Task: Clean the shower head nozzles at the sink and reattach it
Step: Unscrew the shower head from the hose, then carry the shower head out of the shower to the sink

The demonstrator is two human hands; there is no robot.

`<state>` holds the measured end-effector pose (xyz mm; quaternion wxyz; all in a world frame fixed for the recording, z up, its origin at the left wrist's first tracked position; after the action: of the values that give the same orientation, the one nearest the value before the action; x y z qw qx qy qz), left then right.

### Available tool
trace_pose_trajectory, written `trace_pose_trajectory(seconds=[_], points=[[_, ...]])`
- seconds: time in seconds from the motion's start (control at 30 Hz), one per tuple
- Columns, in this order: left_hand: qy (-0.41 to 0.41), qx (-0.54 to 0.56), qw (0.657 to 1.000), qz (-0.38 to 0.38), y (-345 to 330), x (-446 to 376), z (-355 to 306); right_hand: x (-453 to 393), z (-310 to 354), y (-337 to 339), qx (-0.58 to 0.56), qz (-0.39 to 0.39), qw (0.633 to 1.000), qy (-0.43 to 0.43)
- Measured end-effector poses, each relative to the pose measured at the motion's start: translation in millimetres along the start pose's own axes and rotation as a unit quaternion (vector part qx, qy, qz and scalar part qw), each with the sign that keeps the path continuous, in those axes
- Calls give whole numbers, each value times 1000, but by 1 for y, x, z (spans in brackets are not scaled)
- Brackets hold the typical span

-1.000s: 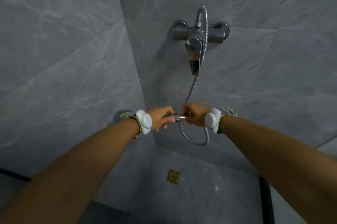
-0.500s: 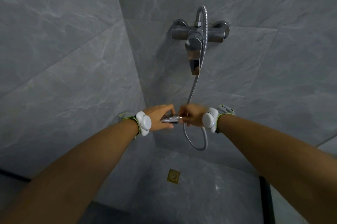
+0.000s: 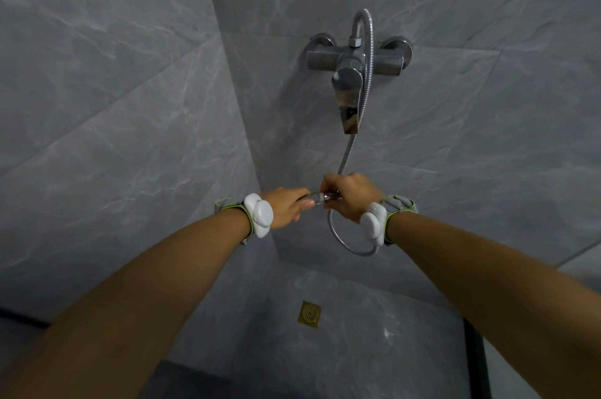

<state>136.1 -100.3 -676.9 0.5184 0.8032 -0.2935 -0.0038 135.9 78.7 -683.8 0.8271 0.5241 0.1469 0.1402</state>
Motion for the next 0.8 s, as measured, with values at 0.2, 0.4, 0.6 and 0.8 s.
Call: trace_pose_trajectory(seconds=[0.2,0.4,0.6,0.8], points=[[30,108,993,-34,3,-2,1,-7,-15,-5,-71,-18,995,-64],[42,71,995,-49,-3,-10,16,-3,-32,-20,-89,-17,980,-176],[54,99,992,-49,-25,-14,30,24,-49,-78,-413,-49,806,-422],[64,91,993,-46,-53,-20,50,35,-64,-137,-465,5,751,-469]])
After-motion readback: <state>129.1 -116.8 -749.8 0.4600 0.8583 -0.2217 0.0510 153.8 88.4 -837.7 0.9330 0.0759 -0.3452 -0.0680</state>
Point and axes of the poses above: each hand's wrist, its own x-axis away from the middle knuckle, its own y-axis out of the back of the hand, z = x × y, the point moved 2 cm from there along -x, towards the middle knuckle, and after that the axes turned 3 degrees about y, right-handed, at the moved point
